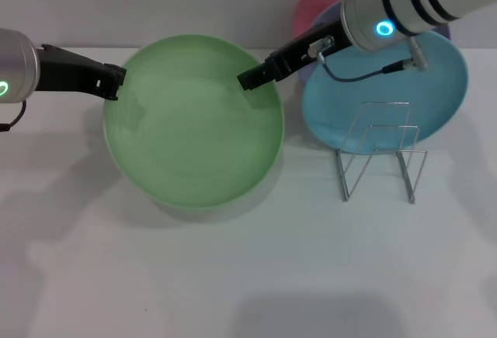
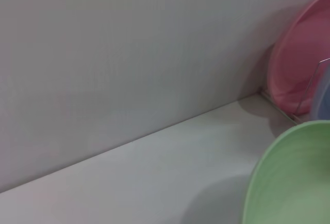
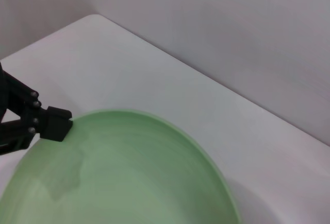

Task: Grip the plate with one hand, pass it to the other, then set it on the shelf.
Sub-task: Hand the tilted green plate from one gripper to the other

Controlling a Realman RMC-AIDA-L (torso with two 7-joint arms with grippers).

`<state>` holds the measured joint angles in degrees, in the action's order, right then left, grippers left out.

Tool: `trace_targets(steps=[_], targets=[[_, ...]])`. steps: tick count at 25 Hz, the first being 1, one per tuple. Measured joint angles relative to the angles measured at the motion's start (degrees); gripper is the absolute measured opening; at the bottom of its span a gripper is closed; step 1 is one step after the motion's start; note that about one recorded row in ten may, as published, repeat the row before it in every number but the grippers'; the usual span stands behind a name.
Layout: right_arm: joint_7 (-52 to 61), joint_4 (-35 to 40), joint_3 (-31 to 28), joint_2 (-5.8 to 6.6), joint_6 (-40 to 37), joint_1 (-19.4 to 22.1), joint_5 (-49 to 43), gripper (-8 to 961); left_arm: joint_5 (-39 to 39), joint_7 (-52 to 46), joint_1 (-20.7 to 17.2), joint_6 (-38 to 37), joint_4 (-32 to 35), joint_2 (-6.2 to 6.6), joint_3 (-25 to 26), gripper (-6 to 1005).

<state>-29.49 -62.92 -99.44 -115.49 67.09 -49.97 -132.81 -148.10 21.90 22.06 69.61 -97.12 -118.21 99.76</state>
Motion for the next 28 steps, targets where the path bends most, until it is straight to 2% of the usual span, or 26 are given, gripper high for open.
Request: trace_targets(steps=[7,12,18,24,28], targets=[[-0.86,0.57,0.34,-0.12,-0.65,-0.19,0.22,698,0.07,-0.02,0.01,0.00,-0.01,-0.07,-0.08,18],[-1.18,0.61,0.39,-0.18,-0.91,-0.10,0.34,494,0.09,-0.02,0.01,0.00,-0.01,-0.09,-0.09,18],[-1.33,1.42,0.40,-0.20,-1.44,-0.07,0.14,328,0.16,-0.02,0.01,0.00,-0.01,-0.09,-0.09,18],[-1.82,2.53,0.40,-0.19,-1.82,-0.19,0.17,251,0.81,0.01,0.01,0.00,0.00,-0.09,-0.09,18],[-2.21,2.58,0.45,-0.21,-2.24,-0.19,0.17,252,0.89,0.04,0.01,0.00,0.00,-0.09,-0.01,18]])
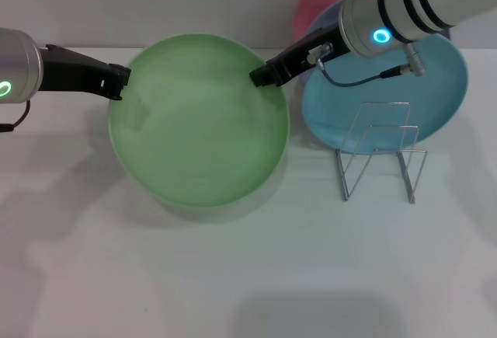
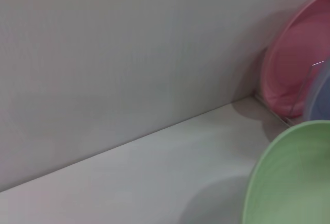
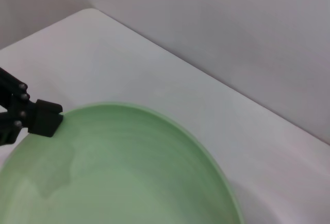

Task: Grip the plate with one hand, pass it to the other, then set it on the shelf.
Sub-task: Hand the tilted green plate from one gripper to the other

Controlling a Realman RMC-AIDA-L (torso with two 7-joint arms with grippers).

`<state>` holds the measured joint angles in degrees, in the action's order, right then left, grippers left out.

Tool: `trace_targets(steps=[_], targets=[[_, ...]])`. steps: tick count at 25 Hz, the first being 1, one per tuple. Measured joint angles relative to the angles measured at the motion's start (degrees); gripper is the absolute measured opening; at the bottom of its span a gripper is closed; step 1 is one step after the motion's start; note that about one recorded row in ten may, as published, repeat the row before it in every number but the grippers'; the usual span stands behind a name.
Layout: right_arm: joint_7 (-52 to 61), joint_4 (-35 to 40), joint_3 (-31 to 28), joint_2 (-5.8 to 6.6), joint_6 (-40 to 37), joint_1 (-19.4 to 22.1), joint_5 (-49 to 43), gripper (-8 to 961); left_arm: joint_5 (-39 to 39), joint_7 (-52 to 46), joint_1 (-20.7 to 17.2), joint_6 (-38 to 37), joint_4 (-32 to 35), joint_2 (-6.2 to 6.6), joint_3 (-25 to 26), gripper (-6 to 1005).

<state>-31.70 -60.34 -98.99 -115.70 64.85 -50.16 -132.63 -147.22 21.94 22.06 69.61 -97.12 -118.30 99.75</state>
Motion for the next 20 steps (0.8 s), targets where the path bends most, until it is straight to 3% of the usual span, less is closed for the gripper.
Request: trace_targets(steps=[4,9,20], targets=[[-3.81,-0.46,0.01,-0.39,-0.02,0.53,0.46,253,0.53,0.25,0.00,0.00,-0.04,0.01,0.00,18],[-6.53,-0.62,-0.46,-1.51,-0.18,1.10,0.43,106,2.45,0.45,-0.25,-0.85,-0.15,0.26,0.25,23],[-6.41,-7.86,-0.45,-2.52,0.49,4.72,0.31,43,3.28,0.61,-0.94,-2.39,-1.07,0.08,0.02,107]])
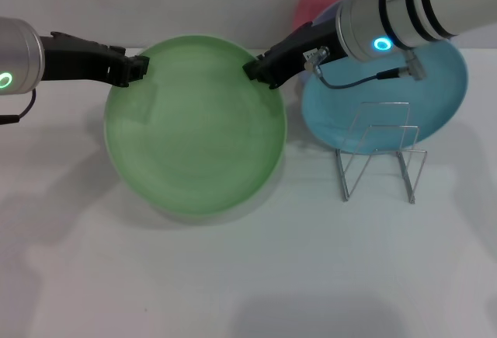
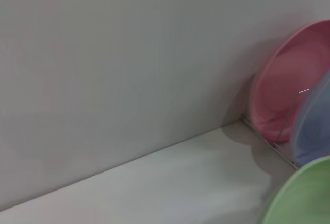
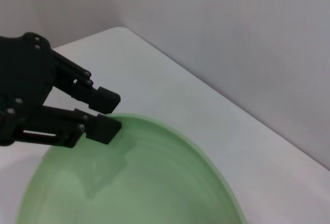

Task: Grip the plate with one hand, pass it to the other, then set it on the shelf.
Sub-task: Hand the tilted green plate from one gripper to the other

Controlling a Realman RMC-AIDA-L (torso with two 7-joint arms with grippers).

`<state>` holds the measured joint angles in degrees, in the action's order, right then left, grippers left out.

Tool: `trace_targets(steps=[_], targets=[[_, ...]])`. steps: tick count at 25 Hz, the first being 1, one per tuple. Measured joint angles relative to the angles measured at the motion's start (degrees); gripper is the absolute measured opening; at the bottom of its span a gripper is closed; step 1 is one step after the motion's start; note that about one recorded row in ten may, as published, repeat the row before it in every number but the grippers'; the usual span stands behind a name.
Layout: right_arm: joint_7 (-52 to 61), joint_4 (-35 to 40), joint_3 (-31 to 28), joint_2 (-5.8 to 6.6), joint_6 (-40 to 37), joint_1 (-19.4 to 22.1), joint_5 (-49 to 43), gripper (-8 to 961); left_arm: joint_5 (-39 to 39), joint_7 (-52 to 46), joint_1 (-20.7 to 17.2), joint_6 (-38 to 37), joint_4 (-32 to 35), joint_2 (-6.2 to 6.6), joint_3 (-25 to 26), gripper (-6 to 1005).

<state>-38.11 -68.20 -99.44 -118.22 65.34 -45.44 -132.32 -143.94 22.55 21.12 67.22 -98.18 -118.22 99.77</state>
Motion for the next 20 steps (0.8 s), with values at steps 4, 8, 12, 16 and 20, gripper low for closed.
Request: trace_targets(steps=[4,8,12,16,20], targets=[[0.16,-0.24,0.00,0.00,0.05,0.25,-0.11,37,0.00,0.02,-0.10,-0.05,-0.63,0.01,0.00,254],[0.27,-0.49,0.19,0.00,0.11,0.38,-0.55,36,-0.03,0.23,-0.95,-1.10,-2.14,0.01,0.12,362],[-0.05,-2.04,-0.08,0.01,-0.08,1.46,-0.80,37,-0.06,1.51,-2.81,-4.02,-4.22,0.03,0.15,421],[-2.61,-7.62,-1.00,-0.04,-0.92,4.63,-0.88,36,-0.06,4.66,-5.77,-9.92,-5.70,0.02,-0.26,464],[-8.64,-15.88,-2.76,-0.63,-3.35,10.89,1.10,36,-0.04,5.86,-9.56,-19.15,-5.56,-0.04,-1.06,565]])
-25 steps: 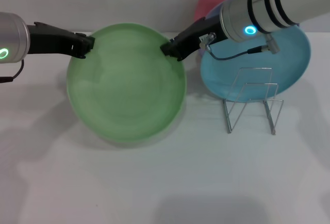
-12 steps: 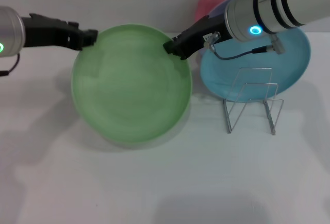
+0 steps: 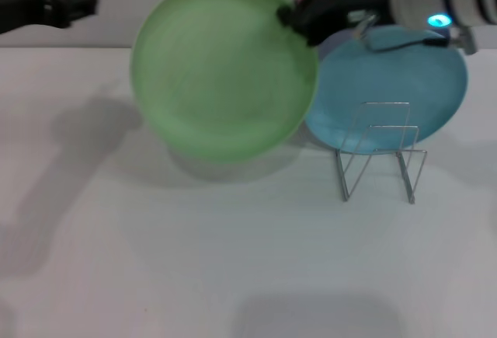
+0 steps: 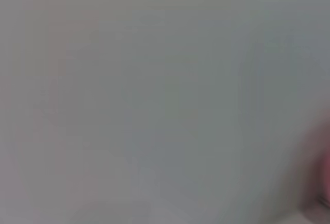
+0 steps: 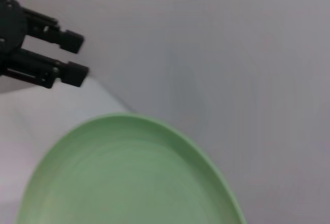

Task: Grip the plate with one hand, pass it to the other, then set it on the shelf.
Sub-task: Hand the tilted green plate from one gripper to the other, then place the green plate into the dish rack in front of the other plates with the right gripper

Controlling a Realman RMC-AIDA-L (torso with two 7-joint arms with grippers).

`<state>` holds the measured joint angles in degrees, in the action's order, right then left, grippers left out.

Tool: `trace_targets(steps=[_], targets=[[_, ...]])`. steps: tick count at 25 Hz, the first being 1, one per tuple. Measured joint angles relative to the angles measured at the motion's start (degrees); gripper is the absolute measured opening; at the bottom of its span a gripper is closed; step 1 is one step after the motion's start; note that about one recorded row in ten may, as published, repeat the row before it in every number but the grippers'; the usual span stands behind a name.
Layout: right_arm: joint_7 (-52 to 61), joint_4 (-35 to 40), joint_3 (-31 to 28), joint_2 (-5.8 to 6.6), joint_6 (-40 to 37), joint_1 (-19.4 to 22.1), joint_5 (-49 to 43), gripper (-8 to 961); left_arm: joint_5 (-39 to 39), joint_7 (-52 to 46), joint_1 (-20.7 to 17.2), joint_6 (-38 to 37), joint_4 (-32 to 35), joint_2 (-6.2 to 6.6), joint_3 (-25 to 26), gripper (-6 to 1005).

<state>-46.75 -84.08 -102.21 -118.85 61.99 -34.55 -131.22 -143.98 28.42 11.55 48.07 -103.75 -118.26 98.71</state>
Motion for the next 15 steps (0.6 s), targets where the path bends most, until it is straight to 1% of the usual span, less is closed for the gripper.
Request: trace_targets(steps=[1,2,3,6,8,10,13,15], targets=[[-3.52,-3.56,-0.22,-0.02,-1.41,3.65,3.27,36,0.00,0.00,0.00,0.00,0.00,0.00,0.00,590],[-3.52,-3.56,-0.22,-0.02,-1.41,3.65,3.27,37,0.07,0.01,-2.38,-5.52,0.36,0.03,-0.98,615],[-5.88,-5.07,-0.26,-0.03,-2.35,5.49,5.65,37,0.10,0.01,-2.94,-6.65,0.46,0.04,-1.30,640],[-15.02,-8.15,-0.31,-0.11,-5.30,11.62,15.05,37,0.16,0.01,-4.64,-10.45,1.18,0.07,-2.56,656],[-22.31,-8.69,-0.32,-0.18,-7.04,15.86,22.33,36,0.17,0.01,-4.93,-11.40,1.78,0.06,-2.84,667],[-27.89,-8.37,-0.43,-0.21,-8.39,19.26,28.11,36,0.18,0.00,-5.01,-11.84,2.19,0.06,-2.92,672],[-34.51,-6.98,-1.11,-0.23,-9.59,23.24,34.33,36,0.24,-0.07,-5.00,-12.75,3.45,0.00,-3.01,672],[-37.31,-5.85,-1.93,-0.26,-9.77,24.96,36.83,36,0.32,-0.29,-4.68,-13.06,4.27,-0.03,-3.02,672]])
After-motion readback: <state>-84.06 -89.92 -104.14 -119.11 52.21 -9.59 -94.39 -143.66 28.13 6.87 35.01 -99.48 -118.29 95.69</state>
